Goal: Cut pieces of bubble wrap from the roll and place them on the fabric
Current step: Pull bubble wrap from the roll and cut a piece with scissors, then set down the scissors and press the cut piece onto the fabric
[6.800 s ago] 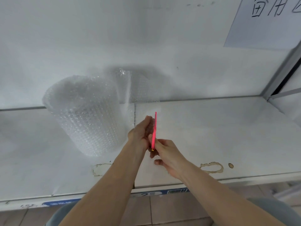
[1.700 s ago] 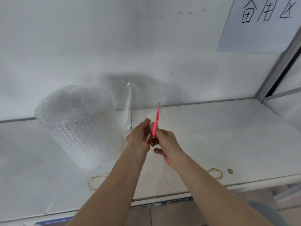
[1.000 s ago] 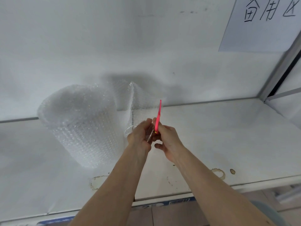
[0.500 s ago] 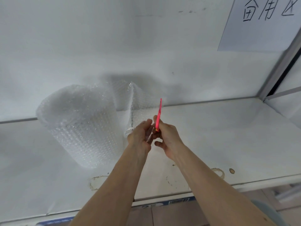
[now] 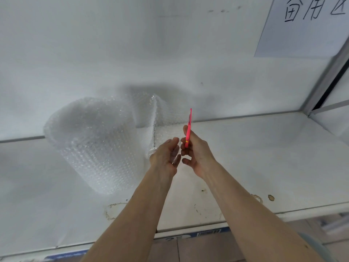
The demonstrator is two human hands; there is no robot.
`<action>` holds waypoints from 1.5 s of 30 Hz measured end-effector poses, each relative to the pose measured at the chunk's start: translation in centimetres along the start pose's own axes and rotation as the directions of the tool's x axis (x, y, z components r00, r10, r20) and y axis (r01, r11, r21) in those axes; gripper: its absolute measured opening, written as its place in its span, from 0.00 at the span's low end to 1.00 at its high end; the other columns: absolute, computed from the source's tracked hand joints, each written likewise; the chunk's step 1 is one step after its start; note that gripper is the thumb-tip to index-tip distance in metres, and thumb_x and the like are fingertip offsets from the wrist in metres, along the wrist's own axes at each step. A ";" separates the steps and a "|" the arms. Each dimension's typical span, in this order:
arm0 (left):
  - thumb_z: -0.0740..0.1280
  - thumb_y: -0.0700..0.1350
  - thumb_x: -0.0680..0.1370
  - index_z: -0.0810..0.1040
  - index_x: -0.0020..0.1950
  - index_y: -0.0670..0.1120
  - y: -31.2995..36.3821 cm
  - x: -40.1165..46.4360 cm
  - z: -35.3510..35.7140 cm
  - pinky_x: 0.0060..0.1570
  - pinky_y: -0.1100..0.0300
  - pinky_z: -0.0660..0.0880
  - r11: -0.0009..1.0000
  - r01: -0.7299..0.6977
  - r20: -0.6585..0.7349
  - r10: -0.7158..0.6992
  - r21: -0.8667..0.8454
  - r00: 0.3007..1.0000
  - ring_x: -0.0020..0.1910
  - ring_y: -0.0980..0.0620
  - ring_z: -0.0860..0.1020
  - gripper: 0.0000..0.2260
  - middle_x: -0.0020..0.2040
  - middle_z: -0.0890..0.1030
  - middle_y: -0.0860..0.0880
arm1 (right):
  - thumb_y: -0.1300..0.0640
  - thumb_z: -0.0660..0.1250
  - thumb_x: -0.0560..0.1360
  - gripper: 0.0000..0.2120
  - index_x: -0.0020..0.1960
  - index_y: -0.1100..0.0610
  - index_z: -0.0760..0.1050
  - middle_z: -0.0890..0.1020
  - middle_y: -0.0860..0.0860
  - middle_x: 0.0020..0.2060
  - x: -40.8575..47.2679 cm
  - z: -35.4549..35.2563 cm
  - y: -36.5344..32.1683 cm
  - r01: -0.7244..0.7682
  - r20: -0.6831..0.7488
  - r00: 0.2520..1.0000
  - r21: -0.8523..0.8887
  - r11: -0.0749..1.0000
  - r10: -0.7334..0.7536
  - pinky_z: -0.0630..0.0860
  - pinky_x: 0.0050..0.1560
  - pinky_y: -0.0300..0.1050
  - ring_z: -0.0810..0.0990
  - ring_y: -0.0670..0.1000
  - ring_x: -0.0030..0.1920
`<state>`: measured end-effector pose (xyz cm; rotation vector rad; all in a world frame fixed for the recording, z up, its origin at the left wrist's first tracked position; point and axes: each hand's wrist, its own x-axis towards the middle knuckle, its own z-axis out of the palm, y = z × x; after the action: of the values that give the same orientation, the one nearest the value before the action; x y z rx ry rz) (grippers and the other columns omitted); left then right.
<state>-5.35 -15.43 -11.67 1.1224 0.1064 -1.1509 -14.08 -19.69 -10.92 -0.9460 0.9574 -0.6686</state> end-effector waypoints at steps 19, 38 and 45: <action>0.75 0.39 0.71 0.81 0.62 0.45 0.1 -0.5 0.0 0.45 0.60 0.76 0.999 0.032 -0.007 -0.032 0.016 0.999 0.40 0.58 0.80 0.19 0.38 0.83 0.53 | 0.42 0.73 0.72 0.16 0.38 0.55 0.79 0.76 0.49 0.30 0.8 -1.0 -0.9 0.022 -0.070 0.997 0.055 0.998 -0.018 0.68 0.32 0.43 0.72 0.48 0.29; 0.76 0.43 0.72 0.82 0.58 0.46 -0.5 -0.2 0.2 0.42 0.59 0.76 0.998 0.048 -0.033 -0.047 0.038 0.998 0.46 0.58 0.82 0.15 0.46 0.86 0.55 | 0.38 0.72 0.70 0.19 0.42 0.55 0.78 0.75 0.49 0.33 -0.8 -2.6 -0.1 -0.028 -0.030 0.999 -0.078 0.997 0.026 0.70 0.39 0.45 0.73 0.49 0.35; 0.76 0.45 0.72 0.75 0.55 0.43 -0.7 -0.9 -0.2 0.51 0.55 0.76 0.989 0.116 0.020 -0.118 0.096 0.993 0.46 0.51 0.80 0.15 0.50 0.80 0.47 | 0.35 0.73 0.64 0.20 0.31 0.52 0.80 0.81 0.55 0.37 -0.8 -5.0 1.4 0.184 -0.230 0.904 -0.552 0.813 -0.361 0.69 0.36 0.42 0.77 0.53 0.45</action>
<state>-6.20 -14.69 -11.72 1.1972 0.0993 -1.2856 -18.78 -20.27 -13.13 -1.5121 1.3505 -0.8509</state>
